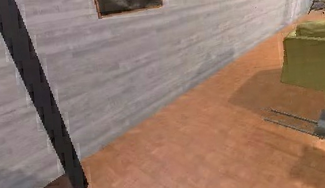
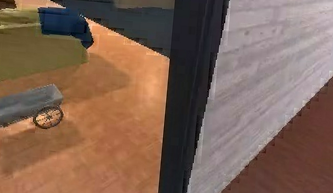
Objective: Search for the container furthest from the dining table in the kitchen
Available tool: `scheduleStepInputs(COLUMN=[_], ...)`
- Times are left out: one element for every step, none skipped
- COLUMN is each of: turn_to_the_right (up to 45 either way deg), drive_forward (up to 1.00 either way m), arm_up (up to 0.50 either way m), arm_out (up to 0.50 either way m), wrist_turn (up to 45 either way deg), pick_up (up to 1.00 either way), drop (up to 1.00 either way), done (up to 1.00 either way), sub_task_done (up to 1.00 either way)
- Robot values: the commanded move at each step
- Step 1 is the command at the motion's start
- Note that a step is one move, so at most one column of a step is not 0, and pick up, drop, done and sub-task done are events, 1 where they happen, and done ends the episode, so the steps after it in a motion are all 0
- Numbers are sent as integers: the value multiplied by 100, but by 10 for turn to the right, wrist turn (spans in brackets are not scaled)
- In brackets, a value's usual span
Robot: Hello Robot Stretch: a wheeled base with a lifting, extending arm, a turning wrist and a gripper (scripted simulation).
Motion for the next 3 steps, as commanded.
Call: scheduleStepInputs(turn_to_the_right=[420, 0, 60], drive_forward=[0, 40, 0], arm_up=[0, 0, 0], arm_out=[0, 0, 0], wrist_turn=[0, 0, 0], pick_up=[0, 0, 0], drop=[0, 0, 0], done=[0, 0, 0], sub_task_done=[0, 0, 0])
